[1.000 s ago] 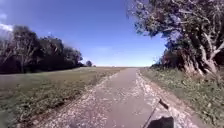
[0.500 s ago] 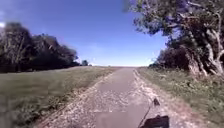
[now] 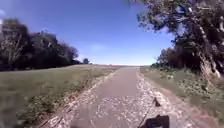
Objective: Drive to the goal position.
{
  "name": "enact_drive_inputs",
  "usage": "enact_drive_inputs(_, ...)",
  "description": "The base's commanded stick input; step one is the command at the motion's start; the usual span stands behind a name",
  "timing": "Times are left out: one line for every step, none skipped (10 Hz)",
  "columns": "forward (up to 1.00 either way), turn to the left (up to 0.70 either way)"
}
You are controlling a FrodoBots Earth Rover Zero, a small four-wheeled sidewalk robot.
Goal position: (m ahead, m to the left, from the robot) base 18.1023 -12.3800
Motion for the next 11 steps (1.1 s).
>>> enact_drive_inputs(1.00,0.00)
enact_drive_inputs(1.00,-0.01)
enact_drive_inputs(1.00,-0.03)
enact_drive_inputs(1.00,-0.38)
enact_drive_inputs(1.00,-0.39)
enact_drive_inputs(1.00,-0.38)
enact_drive_inputs(1.00,-0.20)
enact_drive_inputs(1.00,-0.02)
enact_drive_inputs(1.00,0.00)
enact_drive_inputs(1.00,0.00)
enact_drive_inputs(1.00,0.00)
